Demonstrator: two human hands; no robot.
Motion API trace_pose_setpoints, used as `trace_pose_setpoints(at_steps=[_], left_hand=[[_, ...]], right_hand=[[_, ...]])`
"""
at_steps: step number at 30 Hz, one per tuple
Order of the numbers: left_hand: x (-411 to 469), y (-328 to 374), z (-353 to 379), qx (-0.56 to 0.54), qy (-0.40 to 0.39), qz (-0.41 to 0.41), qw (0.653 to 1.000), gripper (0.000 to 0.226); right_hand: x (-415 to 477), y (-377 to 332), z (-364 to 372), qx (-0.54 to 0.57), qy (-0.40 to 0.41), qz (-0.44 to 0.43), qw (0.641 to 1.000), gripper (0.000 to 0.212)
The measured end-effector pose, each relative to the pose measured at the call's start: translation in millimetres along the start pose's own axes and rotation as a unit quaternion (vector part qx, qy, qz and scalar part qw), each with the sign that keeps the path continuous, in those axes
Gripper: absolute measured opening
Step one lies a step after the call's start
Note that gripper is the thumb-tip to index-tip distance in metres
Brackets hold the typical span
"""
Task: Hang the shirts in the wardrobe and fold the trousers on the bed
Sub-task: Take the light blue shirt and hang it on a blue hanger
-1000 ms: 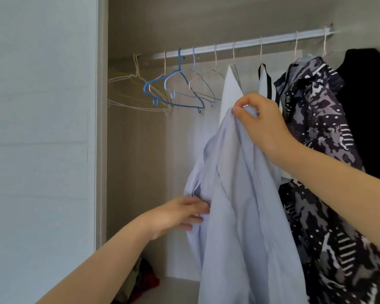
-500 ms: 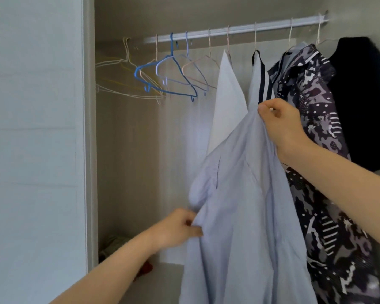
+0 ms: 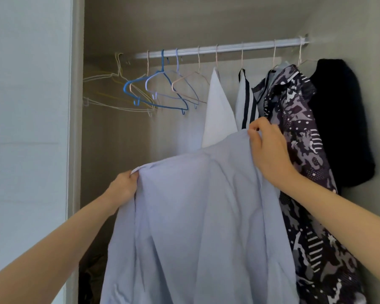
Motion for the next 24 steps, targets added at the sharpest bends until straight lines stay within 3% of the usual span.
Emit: trace_pose_setpoints(at_steps=[4,6,11,15,18,20,22,24], left_hand=[[0.2,-3.0,8.0,0.050,-0.048,-0.117,0.991,0.076],[-1.5,-7.5,12.0,0.044,-0.073,-0.183,0.979,0.086],[9.9,-22.4,1.7,-0.020,-0.073,-0.216,0.973,0.098],[15.1,-26.7,-4.8,0.066,-0.146,-0.164,0.973,0.094],[7.3,-23.2,-8.5,0.137,-0.266,-0.075,0.951,0.065],[7.0,-18.7,-11.0,0.153,-0.290,-0.020,0.944,0.042],[15.7,-10.8,-13.8,0.255,-0.221,0.055,0.940,0.024],[24.2,10.1,-17.0,0.307,-0.092,0.135,0.937,0.010]], right_hand=[[2.9,10.4,-5.3,0.034,-0.003,0.028,0.999,0.013],[1.0,9.6,-11.3,-0.009,-0.005,0.011,1.000,0.012],[2.4,18.1,-16.6,-0.136,-0.059,-0.014,0.989,0.015],[9.8,27.7,-14.3,-0.122,-0.037,0.031,0.991,0.016],[14.8,33.0,-18.1,-0.138,-0.012,0.038,0.990,0.017],[16.3,34.1,-19.2,-0.186,-0.007,0.002,0.982,0.016],[17.3,29.9,-17.3,-0.220,0.004,-0.039,0.975,0.015],[19.7,18.9,-13.0,-0.231,0.014,-0.075,0.970,0.016]])
Point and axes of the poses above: each hand's wrist, its own x-axis towards the middle knuckle, its own z-axis out of the palm, y = z × x, the point moved 4 cm from there along x, towards the middle knuckle, and after that the axes turned 8 degrees about -x, right-handed, at the moved point
